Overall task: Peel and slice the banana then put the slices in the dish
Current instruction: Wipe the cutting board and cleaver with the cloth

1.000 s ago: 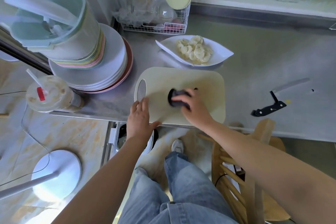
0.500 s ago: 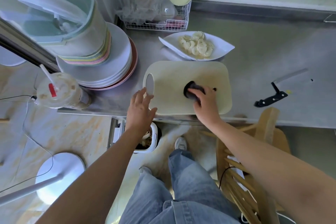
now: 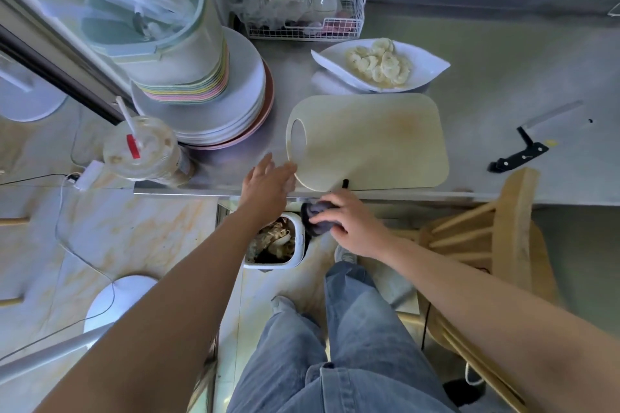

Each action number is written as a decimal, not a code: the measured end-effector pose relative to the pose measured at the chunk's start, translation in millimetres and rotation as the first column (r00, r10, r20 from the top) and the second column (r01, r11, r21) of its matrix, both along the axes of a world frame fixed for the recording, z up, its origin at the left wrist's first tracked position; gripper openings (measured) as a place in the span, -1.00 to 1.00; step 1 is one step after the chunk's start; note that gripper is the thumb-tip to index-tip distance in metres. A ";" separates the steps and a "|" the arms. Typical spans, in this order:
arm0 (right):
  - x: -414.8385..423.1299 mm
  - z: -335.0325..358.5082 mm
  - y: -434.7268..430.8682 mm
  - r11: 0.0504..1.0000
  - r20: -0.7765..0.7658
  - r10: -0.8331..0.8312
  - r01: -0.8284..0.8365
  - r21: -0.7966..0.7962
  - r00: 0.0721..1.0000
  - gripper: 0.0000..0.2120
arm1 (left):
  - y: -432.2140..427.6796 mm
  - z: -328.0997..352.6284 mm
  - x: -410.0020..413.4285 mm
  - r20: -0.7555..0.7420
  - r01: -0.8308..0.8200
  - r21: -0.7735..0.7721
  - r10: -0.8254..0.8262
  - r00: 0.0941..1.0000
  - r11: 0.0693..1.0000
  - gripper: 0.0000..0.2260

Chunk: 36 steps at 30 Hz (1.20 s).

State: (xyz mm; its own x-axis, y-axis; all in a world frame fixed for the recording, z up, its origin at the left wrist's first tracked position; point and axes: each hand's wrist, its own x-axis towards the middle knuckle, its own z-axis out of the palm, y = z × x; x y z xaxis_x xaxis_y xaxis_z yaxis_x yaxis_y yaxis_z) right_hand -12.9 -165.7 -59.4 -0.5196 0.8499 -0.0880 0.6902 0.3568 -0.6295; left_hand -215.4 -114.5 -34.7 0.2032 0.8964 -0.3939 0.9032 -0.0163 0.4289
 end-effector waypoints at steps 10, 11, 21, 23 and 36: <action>-28.8 -11.1 -14.4 0.994 0.002 -0.102 0.102 -0.031 0.995 -0.65 | -51.2 -17.7 -54.3 -0.055 -0.281 0.234 0.301 0.952 0.931 -0.62; -31.0 -7.1 -20.0 0.981 -0.059 -0.181 0.175 -0.085 0.982 -0.70 | -53.0 -19.2 -56.1 -0.058 -0.275 0.234 0.296 0.953 0.932 -0.60; -88.1 -10.7 10.1 0.012 0.145 -0.951 0.503 -0.864 0.272 -0.85 | -66.0 -21.1 -76.4 0.009 -0.276 0.224 0.281 0.960 0.935 -0.56; -113.5 2.0 9.7 0.119 0.059 -0.911 0.398 -0.909 0.408 -0.85 | -71.4 -19.3 -83.8 0.032 -0.309 0.229 0.310 0.950 0.923 -0.57; -96.1 44.9 4.4 0.510 -0.139 -0.583 0.226 -0.830 0.801 -0.61 | -73.0 14.0 -78.7 0.457 -0.495 -0.571 0.755 0.471 0.654 -0.57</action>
